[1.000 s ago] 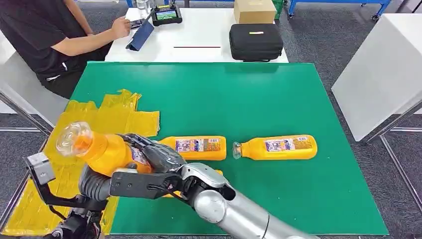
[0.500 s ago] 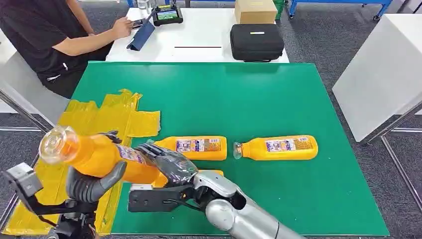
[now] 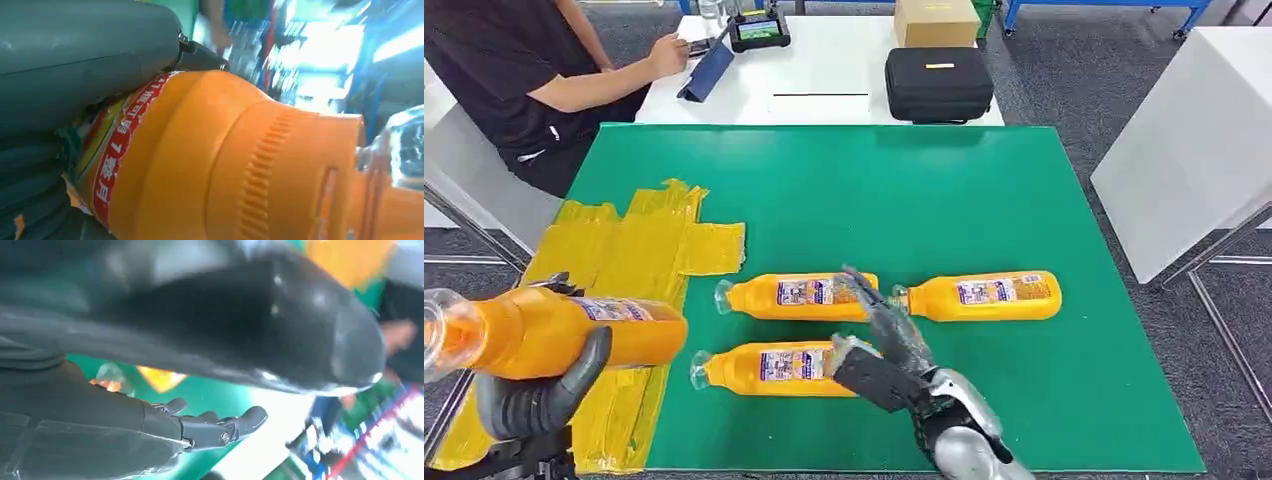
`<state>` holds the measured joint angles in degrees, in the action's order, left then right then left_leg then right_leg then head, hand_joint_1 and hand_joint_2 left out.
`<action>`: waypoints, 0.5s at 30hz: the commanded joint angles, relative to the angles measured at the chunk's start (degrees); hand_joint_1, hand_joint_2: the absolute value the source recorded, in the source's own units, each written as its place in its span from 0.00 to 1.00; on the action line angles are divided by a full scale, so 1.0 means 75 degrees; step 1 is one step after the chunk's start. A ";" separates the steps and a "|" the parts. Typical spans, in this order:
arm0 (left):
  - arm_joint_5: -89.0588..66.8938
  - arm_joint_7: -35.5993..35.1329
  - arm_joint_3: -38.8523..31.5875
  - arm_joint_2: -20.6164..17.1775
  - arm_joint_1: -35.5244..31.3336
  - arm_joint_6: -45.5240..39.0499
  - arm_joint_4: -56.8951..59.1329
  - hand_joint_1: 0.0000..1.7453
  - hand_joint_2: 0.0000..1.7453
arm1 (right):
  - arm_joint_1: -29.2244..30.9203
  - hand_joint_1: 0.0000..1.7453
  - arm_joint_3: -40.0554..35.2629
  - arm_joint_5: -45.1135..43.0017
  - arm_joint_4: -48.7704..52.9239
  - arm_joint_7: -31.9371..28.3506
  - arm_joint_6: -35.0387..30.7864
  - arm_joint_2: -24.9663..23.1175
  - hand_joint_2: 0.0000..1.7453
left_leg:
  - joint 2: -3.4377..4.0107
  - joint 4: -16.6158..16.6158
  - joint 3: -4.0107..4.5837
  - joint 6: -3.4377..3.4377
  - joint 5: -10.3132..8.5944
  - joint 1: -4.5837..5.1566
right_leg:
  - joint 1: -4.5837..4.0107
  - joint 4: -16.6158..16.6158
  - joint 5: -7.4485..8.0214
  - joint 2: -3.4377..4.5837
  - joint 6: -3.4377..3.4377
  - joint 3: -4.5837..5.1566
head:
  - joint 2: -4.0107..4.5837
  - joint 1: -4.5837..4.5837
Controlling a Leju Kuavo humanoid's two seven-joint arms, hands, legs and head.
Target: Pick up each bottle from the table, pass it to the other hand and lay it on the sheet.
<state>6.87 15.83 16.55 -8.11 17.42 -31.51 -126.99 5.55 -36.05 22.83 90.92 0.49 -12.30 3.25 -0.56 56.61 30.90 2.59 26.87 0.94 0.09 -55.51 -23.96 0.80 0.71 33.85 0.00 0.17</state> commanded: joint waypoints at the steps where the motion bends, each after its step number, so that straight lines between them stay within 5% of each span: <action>1: -0.7490 -0.0954 -0.1501 0.1029 -0.0168 -0.0961 0.0923 1.00 1.00 | -0.1230 0.00 0.1679 -0.1573 0.2652 -0.1744 -0.0019 0.0564 0.00 | -0.0027 -0.0001 -0.0006 -0.0015 0.0002 0.0002 | 0.0002 -0.0001 -0.0013 -0.0037 0.0004 -0.0012 | 0.0000 -0.0003; 8: -0.7508 -0.0967 -0.1518 0.1014 -0.0250 -0.1009 0.1004 1.00 1.00 | -0.1276 0.00 0.1712 -0.1601 0.2695 -0.1762 -0.0019 0.0586 0.00 | 0.0000 -0.0007 -0.0030 -0.0026 0.0009 -0.0006 | -0.0005 0.0012 -0.0007 -0.0012 0.0004 -0.0035 | 0.0000 -0.0003; 10: -0.8854 -0.1299 -0.1710 0.0976 -0.0274 -0.0729 0.1296 1.00 1.00 | -0.1328 0.00 0.1735 -0.1623 0.2724 -0.1867 -0.0112 0.0630 0.00 | -0.0006 -0.0007 -0.0020 -0.0020 0.0003 0.0002 | 0.0003 0.0005 -0.0007 -0.0014 0.0002 -0.0021 | 0.0000 0.0000; 15: -1.0805 -0.2302 -0.1335 0.0269 -0.1029 -0.0155 0.3008 1.00 1.00 | -0.1662 0.00 0.1932 -0.2019 0.3062 -0.2014 0.0138 0.0909 0.00 | -0.0042 -0.0024 -0.0045 -0.0023 -0.0005 0.0005 | 0.0005 0.0018 -0.0012 -0.0054 0.0001 -0.0049 | 0.0000 -0.0003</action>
<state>-62.86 4.45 6.86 -2.49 16.49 -36.23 -121.63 -4.67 -24.30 10.12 110.86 -14.14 -13.07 6.82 -0.56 56.61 30.81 2.58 26.87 0.95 0.10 -55.50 -23.96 0.79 0.71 33.80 0.00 0.15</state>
